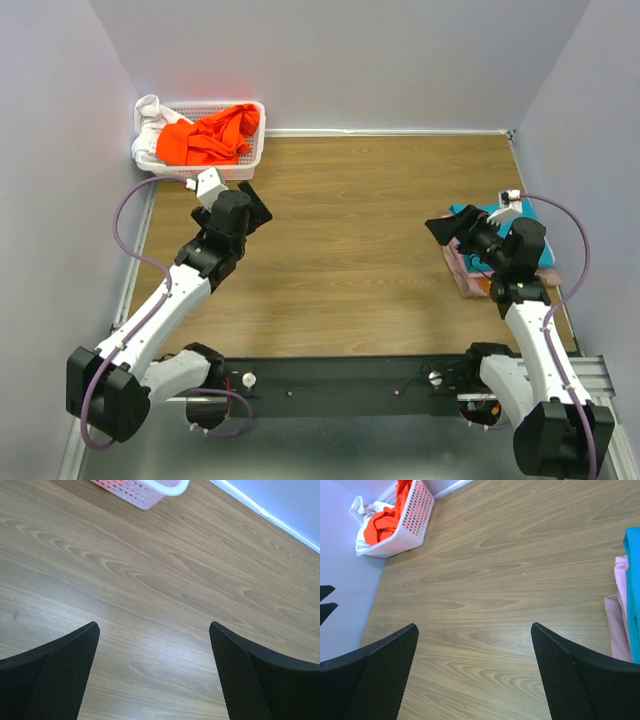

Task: Fold and stack the t-shirts
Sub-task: Grab the tshirt from the pile

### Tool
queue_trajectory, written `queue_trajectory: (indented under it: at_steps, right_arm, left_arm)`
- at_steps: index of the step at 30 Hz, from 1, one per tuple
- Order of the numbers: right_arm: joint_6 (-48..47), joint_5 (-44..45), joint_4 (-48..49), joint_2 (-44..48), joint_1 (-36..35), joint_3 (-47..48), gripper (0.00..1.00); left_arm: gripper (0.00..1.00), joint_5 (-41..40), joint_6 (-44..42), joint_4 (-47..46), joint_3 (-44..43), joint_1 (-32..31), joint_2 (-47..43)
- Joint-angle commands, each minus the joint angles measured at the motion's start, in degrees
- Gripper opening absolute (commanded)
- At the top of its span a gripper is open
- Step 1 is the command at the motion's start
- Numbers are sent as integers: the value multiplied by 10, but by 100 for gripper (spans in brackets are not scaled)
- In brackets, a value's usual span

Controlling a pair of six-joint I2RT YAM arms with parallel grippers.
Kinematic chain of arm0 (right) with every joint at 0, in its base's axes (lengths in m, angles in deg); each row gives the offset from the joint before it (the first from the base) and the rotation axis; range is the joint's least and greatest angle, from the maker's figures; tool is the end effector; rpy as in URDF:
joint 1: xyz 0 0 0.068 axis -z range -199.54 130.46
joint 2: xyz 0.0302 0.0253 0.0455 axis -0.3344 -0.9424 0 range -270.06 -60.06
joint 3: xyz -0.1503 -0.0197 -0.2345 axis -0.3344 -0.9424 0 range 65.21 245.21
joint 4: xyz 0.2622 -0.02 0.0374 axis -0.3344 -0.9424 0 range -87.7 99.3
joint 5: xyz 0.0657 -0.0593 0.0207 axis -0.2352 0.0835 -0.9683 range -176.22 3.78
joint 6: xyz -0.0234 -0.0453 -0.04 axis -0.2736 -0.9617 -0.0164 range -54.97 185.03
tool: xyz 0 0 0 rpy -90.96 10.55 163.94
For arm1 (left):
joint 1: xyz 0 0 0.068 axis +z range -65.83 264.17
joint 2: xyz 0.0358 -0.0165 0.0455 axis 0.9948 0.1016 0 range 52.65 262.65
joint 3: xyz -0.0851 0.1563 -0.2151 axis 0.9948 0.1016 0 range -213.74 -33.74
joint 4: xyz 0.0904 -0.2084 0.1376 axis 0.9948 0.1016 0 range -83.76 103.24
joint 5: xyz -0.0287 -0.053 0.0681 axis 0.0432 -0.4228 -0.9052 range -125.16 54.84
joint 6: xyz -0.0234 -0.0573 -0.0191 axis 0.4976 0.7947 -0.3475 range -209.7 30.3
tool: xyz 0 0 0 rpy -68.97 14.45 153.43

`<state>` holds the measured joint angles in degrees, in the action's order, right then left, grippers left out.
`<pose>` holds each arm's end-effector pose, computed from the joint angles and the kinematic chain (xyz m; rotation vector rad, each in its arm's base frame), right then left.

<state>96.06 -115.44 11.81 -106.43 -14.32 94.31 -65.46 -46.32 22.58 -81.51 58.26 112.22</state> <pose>0.2050 0.0061 0.2625 0.2199 1.8524 0.7796 0.2299 -0.0833 0.2990 -0.6156 1.9003 -0.2323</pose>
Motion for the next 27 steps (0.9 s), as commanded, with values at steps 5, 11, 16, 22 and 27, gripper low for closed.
queue_trajectory:
  at_steps: [5, 11, 16, 22, 27]
  right_arm:
    - [35, 1, 10, -27, 2, 50, 100]
    - [58, -2, 11, -50, 2, 56, 100]
    - [42, -22, 11, -68, 2, 59, 100]
    - [15, -40, 11, -76, 2, 60, 100]
    - [-1, -38, 11, -74, 2, 55, 100]
  left_arm:
    - [98, 23, -14, -60, -50, 63, 61]
    - [98, 79, -71, -92, -143, 151, 153]
    - [98, 137, -115, -95, -246, 202, 251]
    - [98, 207, -171, -79, -411, 246, 404]
    - [98, 221, -217, 7, -633, 254, 580]
